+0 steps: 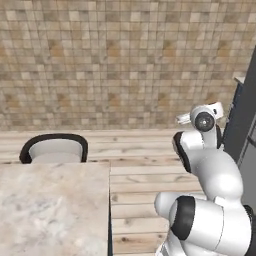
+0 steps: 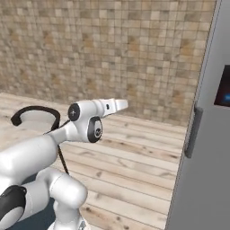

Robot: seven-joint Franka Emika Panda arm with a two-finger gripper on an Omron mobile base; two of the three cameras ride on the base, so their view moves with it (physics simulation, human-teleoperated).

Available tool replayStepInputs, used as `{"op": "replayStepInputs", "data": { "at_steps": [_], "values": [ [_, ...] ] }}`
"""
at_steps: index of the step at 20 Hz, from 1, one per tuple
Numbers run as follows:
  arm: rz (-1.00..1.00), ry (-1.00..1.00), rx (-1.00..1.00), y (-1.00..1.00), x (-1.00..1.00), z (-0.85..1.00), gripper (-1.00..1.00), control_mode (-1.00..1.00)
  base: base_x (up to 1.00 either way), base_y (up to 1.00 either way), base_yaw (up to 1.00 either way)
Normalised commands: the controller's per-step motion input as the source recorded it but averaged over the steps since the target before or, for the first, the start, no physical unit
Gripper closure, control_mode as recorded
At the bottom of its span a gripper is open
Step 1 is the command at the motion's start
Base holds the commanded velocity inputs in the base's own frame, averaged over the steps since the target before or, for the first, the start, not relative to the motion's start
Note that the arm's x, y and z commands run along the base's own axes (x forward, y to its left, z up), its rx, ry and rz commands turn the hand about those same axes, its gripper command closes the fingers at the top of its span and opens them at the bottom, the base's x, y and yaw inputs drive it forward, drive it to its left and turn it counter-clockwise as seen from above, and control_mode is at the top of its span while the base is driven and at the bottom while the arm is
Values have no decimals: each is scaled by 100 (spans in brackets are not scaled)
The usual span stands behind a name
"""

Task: Retrieve the apple and kiwi from the fridge and place them into the bowl on the dining table.

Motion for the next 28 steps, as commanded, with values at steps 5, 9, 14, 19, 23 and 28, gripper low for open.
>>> {"op": "replayStepInputs", "data": {
  "at_steps": [5, 9, 14, 19, 23, 28],
  "values": [
    [0, 0, 0, 0, 0, 0, -100, 100, 71, -38, -11],
    [0, 0, 0, 0, 0, 0, -100, 100, 84, -15, -12],
    [0, 0, 0, 0, 0, 0, -100, 100, 96, -20, -15],
    [0, 0, 0, 0, 0, 0, -100, 100, 76, -50, -22],
    [0, 0, 0, 0, 0, 0, -100, 100, 66, -44, -30],
    [0, 0, 0, 0, 0, 0, -100, 100, 48, -45, -43]
  ]
}}
